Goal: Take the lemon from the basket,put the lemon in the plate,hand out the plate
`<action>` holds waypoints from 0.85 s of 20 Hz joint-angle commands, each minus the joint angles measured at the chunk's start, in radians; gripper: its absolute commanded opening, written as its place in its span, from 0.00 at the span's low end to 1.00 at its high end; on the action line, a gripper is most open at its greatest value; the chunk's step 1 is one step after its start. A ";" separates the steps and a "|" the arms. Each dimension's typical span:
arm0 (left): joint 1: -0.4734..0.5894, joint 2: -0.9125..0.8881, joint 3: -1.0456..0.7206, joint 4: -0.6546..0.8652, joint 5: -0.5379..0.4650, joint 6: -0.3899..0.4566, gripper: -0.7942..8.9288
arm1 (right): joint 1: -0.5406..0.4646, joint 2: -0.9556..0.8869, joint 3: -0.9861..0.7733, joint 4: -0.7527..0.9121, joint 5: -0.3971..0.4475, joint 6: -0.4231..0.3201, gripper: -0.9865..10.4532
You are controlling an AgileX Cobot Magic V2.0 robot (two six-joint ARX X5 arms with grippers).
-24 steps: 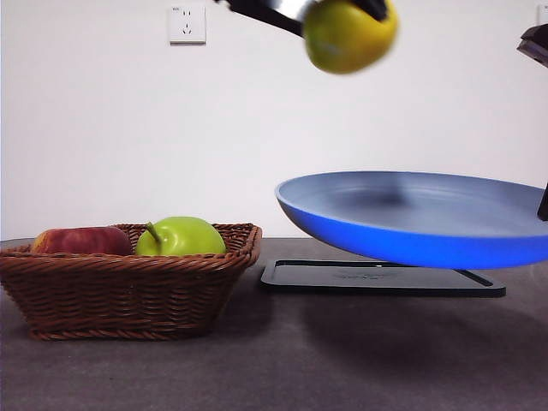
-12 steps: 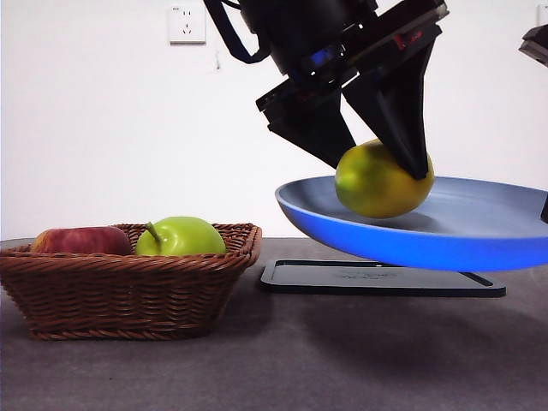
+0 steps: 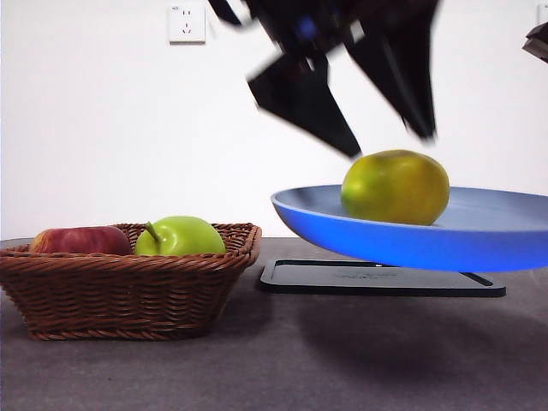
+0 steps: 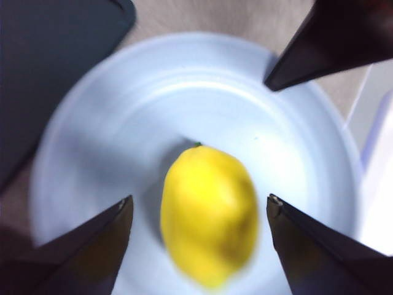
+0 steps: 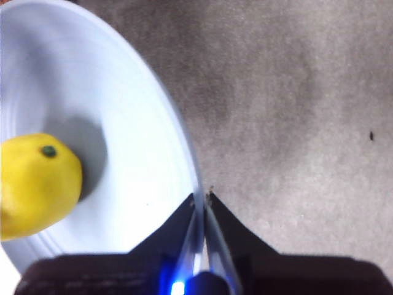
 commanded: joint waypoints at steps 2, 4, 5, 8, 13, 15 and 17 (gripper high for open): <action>-0.001 -0.143 0.016 -0.034 -0.003 -0.009 0.47 | 0.000 0.071 0.048 -0.002 -0.009 0.027 0.09; 0.015 -0.242 0.016 -0.074 -0.003 -0.009 0.47 | 0.000 0.138 0.096 -0.001 -0.008 0.027 0.09; 0.026 -0.294 0.016 -0.103 -0.003 -0.009 0.47 | 0.000 0.181 0.131 0.000 -0.006 0.025 0.09; 0.058 -0.430 0.016 -0.182 -0.011 -0.010 0.47 | -0.015 0.329 0.267 0.011 -0.002 0.005 0.09; 0.084 -0.579 0.016 -0.288 -0.145 -0.010 0.47 | -0.051 0.621 0.530 0.075 -0.001 -0.004 0.09; 0.085 -0.608 0.016 -0.296 -0.166 -0.011 0.47 | -0.060 0.732 0.628 0.082 0.000 0.003 0.09; 0.085 -0.612 0.016 -0.300 -0.166 -0.014 0.47 | -0.074 0.830 0.707 0.082 0.002 0.012 0.09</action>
